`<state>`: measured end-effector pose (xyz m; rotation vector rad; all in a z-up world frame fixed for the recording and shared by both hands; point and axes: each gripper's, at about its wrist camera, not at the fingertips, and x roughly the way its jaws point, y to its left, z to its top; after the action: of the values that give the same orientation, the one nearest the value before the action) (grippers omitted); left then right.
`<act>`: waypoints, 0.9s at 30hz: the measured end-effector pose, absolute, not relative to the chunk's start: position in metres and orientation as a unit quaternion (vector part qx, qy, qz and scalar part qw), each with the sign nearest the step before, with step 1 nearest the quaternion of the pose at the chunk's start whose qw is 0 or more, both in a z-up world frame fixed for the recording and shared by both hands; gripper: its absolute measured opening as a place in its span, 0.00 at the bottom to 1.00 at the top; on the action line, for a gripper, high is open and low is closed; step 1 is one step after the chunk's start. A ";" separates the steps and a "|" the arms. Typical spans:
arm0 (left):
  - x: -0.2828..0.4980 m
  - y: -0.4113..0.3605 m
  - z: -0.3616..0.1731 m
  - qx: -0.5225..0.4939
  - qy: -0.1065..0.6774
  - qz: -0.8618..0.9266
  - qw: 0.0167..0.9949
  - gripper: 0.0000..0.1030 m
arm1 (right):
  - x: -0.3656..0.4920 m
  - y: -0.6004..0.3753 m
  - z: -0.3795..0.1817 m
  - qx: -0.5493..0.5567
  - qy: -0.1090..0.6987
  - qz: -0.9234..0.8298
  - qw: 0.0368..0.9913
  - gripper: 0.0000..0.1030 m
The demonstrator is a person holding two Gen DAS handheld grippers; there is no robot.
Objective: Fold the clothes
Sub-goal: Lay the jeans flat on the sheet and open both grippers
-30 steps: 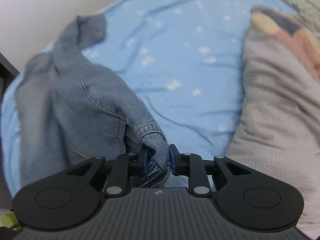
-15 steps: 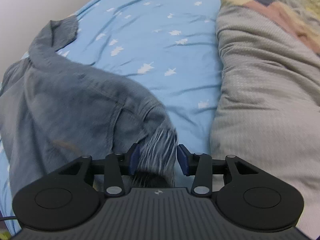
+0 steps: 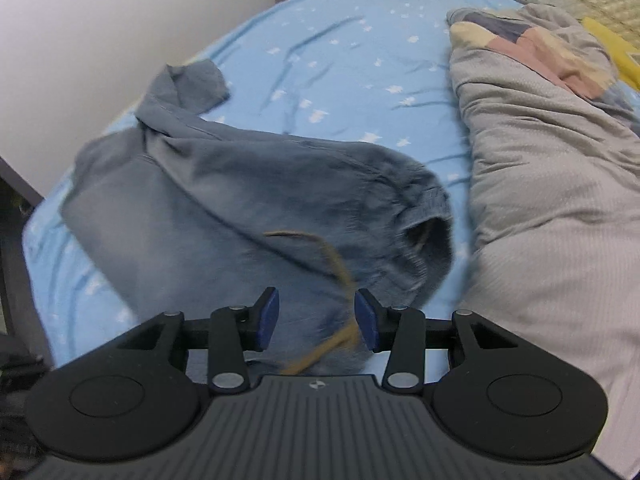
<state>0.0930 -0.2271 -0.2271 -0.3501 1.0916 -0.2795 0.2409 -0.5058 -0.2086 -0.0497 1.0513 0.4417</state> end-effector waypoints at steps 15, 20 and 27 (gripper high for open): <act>0.140 -0.105 -0.145 -0.147 0.492 -0.047 0.857 0.48 | 0.152 -0.367 -0.166 -0.029 0.478 0.215 0.851 0.42; 0.144 -0.059 -0.136 -0.185 0.481 -0.005 0.857 0.51 | 0.149 -0.334 -0.172 0.006 0.488 0.212 0.847 0.42; 0.168 0.051 -0.159 -0.248 0.489 0.037 0.835 0.51 | 0.161 -0.262 -0.171 0.006 0.483 0.200 0.852 0.42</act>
<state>0.1682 0.0509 -0.1586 -0.5259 1.0354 0.0781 0.1606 -0.2615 -0.1711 0.0130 1.0169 0.4209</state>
